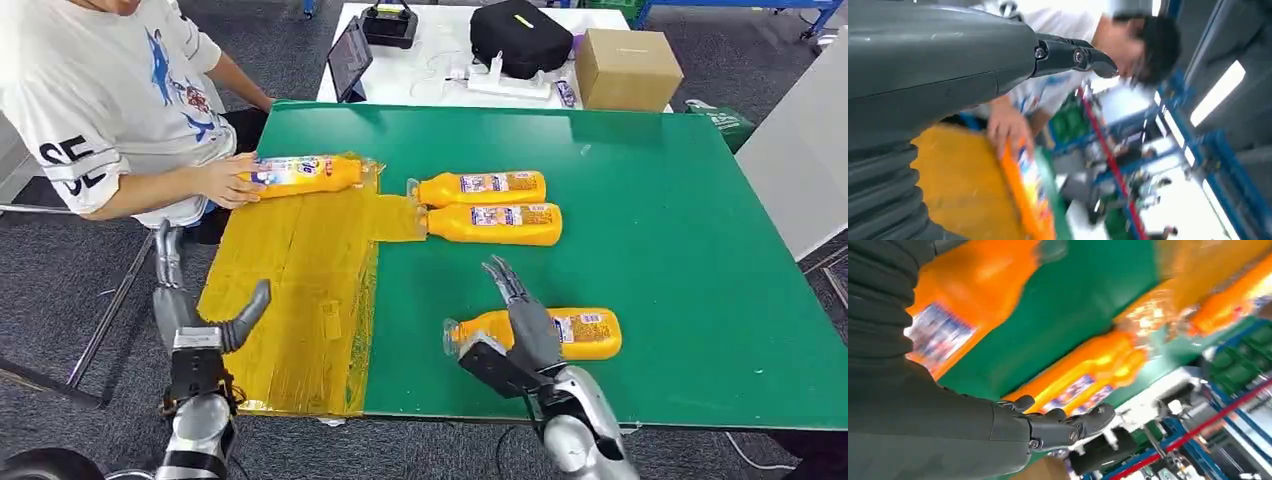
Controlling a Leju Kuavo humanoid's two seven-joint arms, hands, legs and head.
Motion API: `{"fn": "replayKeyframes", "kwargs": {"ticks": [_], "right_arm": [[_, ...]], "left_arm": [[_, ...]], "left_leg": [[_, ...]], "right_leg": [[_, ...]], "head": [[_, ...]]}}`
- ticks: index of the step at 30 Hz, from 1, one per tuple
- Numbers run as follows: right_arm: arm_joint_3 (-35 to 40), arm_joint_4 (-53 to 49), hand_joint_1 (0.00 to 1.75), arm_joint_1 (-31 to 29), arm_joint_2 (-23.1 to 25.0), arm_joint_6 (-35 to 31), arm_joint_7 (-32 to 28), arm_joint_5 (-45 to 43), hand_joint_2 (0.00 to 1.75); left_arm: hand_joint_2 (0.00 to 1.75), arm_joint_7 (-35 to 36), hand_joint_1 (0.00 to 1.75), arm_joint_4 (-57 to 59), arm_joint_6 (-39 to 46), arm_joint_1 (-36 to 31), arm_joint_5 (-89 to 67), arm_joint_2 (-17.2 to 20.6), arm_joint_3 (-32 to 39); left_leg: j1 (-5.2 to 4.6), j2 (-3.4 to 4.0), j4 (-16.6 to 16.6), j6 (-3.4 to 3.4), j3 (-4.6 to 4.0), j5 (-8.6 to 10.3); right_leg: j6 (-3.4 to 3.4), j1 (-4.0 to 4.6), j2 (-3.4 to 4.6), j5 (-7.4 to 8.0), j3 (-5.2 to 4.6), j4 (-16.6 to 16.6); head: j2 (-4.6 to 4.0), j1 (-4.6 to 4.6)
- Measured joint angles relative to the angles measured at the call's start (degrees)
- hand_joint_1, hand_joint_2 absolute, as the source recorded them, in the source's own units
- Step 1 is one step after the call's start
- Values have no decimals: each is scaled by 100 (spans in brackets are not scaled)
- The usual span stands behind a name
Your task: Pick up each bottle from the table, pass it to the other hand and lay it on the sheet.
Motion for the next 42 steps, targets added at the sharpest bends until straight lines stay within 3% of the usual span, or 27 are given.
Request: {"fn": "replayKeyframes", "kwargs": {"ticks": [14,26,34,42], "right_arm": [[-247,-175,0,153,-873,646,306,-354,175],[-278,-164,0,198,-1087,792,459,-398,175],[-350,163,0,176,-1524,1288,763,-547,175],[-455,594,0,-77,-1823,1360,993,-359,175]], "left_arm": [[175,90,0,704,-383,111,-74,-103,-352],[175,111,0,870,-446,104,-66,-116,-354],[175,131,0,1092,-564,-14,109,-120,-376],[175,146,0,1318,-676,-145,221,-136,-470]], "left_leg": [[1,1,1,1,-2,0],[0,6,1,1,1,-1],[-3,4,1,2,-1,-1],[-3,4,2,3,6,-1]], "right_leg": [[1,1,0,1,-1,1],[1,0,2,1,-2,0],[1,-3,1,1,0,0],[2,-2,2,2,5,-1]], "head": [[0,0],[0,-2],[0,0],[0,-2]]}}
